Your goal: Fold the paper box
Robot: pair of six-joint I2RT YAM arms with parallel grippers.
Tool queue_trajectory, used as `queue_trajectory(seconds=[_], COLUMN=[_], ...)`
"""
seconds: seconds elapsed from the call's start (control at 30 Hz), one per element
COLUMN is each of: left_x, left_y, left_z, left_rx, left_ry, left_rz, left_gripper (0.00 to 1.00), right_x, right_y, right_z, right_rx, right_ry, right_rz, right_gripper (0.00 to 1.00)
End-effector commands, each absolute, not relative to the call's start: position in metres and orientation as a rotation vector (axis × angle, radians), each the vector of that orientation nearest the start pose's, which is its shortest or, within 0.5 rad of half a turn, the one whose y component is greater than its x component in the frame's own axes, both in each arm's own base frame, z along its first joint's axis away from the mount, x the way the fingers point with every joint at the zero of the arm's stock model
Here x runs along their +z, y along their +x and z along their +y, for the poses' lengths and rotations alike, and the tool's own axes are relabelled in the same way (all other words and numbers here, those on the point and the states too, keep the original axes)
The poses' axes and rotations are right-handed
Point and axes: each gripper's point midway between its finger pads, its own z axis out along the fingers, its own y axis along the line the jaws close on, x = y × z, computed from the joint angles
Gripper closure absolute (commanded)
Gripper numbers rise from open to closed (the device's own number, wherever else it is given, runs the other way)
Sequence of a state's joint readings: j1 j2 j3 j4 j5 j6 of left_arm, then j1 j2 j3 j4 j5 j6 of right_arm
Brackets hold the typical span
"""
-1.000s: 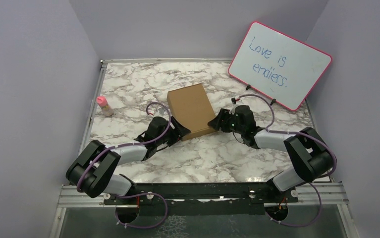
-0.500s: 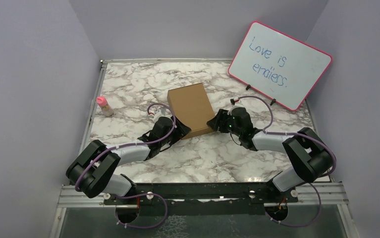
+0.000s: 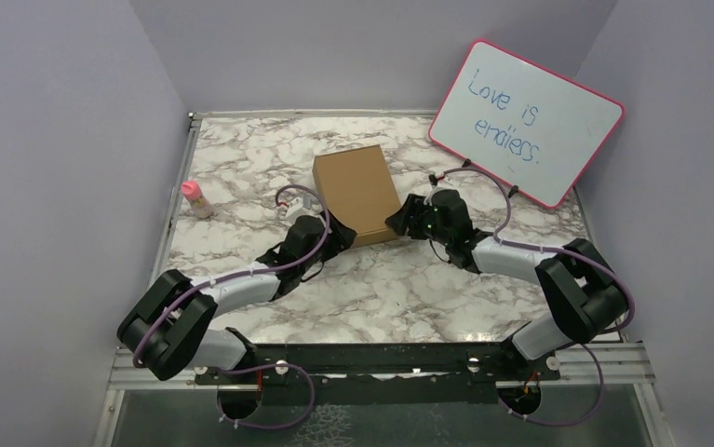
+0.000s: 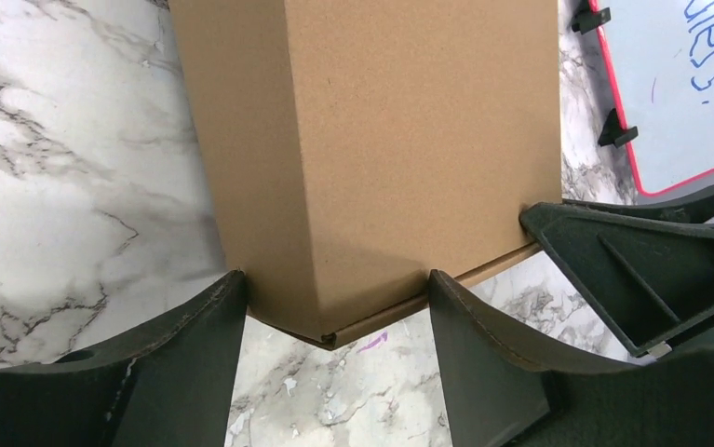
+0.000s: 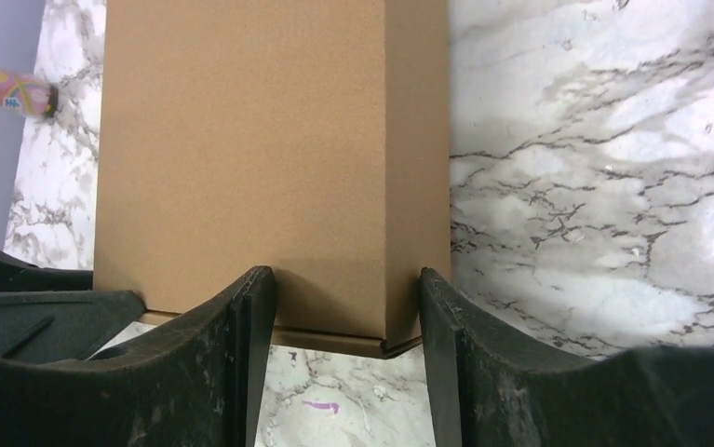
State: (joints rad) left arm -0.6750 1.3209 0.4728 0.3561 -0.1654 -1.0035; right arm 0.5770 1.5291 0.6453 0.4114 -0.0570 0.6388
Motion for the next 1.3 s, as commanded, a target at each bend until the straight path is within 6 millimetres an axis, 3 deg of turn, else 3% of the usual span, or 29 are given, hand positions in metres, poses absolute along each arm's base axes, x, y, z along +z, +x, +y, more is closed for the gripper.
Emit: queue_trajectory(seconds=[0.0, 0.1, 0.2, 0.37, 0.57, 0.77, 1.0, 1.1, 1.27], left_x=[0.241, 0.224, 0.21, 0.183, 0.171, 0.17, 0.15, 0.149, 0.15], left_y=[0.28, 0.262, 0.255, 0.251, 0.259, 0.275, 0.296, 0.319, 0.368], left_z=[-0.333, -0.345, -0.337, -0.309, -0.258, -0.194, -0.146, -0.129, -0.12], left_rx=[-1.521, -1.549, -1.505, -1.382, -1.174, -0.965, -0.823, -0.85, -0.889], left_ry=[-0.234, -0.199, -0.19, -0.24, -0.293, -0.423, -0.568, -0.663, -0.74], left_rz=[1.725, 1.763, 1.781, 1.832, 1.873, 1.864, 1.904, 1.863, 1.843], left_gripper=[0.34, 0.35, 0.34, 0.28, 0.21, 0.2, 0.16, 0.15, 0.15], right_x=[0.075, 0.071, 0.067, 0.07, 0.095, 0.115, 0.131, 0.132, 0.133], right_y=[0.259, 0.266, 0.279, 0.302, 0.324, 0.344, 0.36, 0.377, 0.415], right_z=[0.315, 0.31, 0.295, 0.27, 0.252, 0.244, 0.262, 0.269, 0.289], right_rx=[1.103, 1.033, 0.926, 0.733, 0.519, 0.386, 0.415, 0.401, 0.473], right_ry=[-0.292, -0.288, -0.291, -0.335, -0.435, -0.49, -0.555, -0.564, -0.561], right_rz=[2.281, 2.293, 2.274, 2.249, 2.182, 2.135, 2.098, 2.084, 2.092], right_gripper=[0.42, 0.4, 0.36, 0.25, 0.15, 0.11, 0.1, 0.11, 0.11])
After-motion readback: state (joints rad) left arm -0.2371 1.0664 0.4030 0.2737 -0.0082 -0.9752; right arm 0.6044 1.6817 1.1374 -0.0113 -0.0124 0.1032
